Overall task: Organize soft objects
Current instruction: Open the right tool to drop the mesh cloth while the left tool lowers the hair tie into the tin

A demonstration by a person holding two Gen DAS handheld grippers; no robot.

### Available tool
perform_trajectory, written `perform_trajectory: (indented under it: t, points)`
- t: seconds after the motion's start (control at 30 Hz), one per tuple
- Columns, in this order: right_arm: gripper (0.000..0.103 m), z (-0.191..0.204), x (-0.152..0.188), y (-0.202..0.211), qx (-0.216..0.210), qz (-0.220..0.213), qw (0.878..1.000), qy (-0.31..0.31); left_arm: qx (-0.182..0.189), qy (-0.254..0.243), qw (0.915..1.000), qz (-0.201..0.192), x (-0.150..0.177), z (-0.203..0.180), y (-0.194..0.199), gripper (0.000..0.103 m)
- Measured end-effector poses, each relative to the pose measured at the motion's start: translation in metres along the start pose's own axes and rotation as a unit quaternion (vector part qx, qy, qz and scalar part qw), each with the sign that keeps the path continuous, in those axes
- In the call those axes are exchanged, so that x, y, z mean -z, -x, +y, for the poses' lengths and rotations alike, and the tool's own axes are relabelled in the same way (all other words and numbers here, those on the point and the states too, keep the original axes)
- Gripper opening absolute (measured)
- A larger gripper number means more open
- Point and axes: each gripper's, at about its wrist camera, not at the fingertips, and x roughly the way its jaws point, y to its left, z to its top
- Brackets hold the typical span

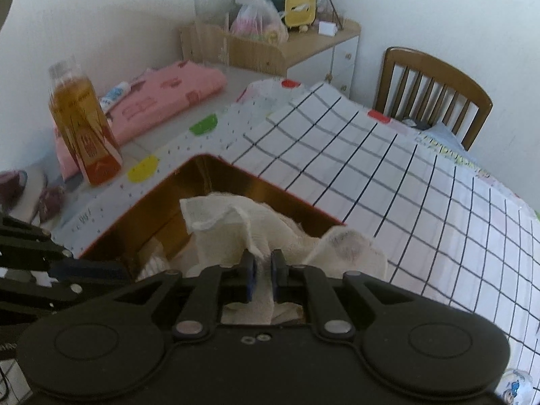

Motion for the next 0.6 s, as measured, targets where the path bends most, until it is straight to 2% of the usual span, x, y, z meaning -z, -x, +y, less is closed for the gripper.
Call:
perform_trajectory:
  t: [0.2, 0.37, 0.47, 0.53, 0.6]
  points:
    - [0.010, 0.000, 0.006, -0.009, -0.002, 0.010, 1.000, 0.005, -0.003, 0.005, 1.0000, 0.003, -0.001, 0.001, -0.004, 0.010]
    - [0.016, -0.001, 0.006, -0.009, -0.010, 0.009, 1.000, 0.002, -0.013, 0.004, 0.9999, 0.003, -0.001, -0.001, -0.005, 0.010]
    - [0.023, -0.002, 0.006, -0.005, -0.019, 0.005, 1.000, -0.002, -0.014, 0.005, 0.9999, 0.001, -0.001, -0.001, -0.003, 0.011]
    - [0.033, -0.003, 0.006, -0.001, -0.023, 0.001, 1.000, -0.007, -0.014, 0.005, 0.9999, 0.000, -0.002, -0.001, -0.003, 0.011]
    - [0.038, -0.004, 0.007, 0.003, -0.029, -0.003, 0.999, -0.012, -0.017, 0.003, 0.9998, 0.000, -0.002, -0.003, -0.002, 0.011]
